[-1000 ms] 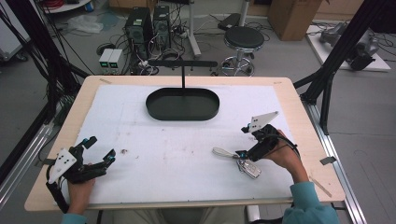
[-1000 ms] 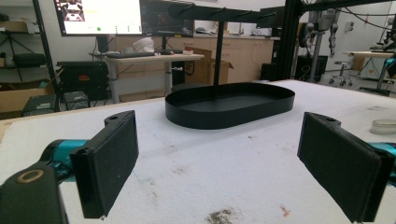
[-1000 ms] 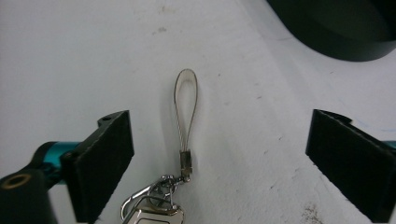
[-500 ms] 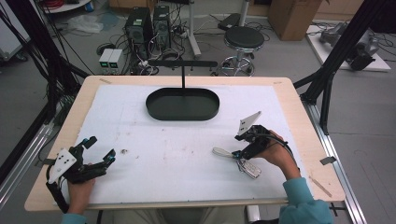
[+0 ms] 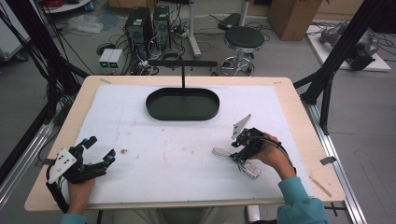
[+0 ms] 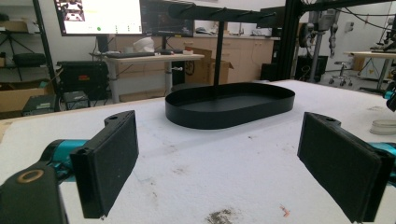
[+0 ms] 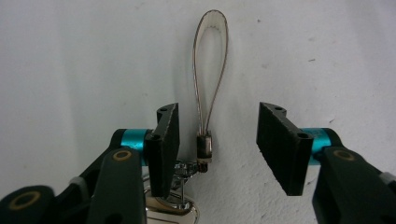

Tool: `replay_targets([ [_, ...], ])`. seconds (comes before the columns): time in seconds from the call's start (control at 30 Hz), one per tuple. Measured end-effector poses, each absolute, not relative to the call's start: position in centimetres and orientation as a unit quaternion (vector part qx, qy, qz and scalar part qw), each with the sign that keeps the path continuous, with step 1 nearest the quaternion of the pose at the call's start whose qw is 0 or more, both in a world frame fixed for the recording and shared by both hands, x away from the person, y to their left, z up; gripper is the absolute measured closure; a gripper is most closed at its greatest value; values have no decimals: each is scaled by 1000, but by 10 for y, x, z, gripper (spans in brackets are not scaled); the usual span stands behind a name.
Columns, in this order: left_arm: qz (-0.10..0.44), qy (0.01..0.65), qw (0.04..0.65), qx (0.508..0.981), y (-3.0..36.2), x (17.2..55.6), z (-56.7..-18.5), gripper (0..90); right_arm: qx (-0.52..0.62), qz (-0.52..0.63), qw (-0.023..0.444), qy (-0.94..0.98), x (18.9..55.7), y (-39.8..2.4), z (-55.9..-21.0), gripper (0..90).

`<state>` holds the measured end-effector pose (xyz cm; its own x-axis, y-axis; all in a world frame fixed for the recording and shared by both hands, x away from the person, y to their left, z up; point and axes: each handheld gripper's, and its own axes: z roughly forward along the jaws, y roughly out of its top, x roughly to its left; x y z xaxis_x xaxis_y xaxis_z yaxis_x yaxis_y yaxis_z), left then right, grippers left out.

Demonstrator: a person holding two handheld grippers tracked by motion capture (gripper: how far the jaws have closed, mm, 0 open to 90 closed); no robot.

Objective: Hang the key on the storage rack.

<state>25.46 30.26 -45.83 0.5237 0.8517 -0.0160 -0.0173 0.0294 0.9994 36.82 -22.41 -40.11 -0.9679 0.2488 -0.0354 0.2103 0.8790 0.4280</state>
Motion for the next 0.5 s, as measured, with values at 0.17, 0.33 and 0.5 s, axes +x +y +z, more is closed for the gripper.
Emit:
replay_targets([
  [0.17, 346, 343, 629, 606, 302, 255, -458, 129, 120, 199, 37, 972, 368, -221, -404, 582],
  [0.33, 347, 343, 629, 606, 302, 255, -458, 129, 114, 177, 32, 977, 368, -217, -407, 653],
  [0.5, 346, 344, 629, 605, 302, 255, -458, 129, 111, 170, 31, 979, 368, -214, -408, 691],
])
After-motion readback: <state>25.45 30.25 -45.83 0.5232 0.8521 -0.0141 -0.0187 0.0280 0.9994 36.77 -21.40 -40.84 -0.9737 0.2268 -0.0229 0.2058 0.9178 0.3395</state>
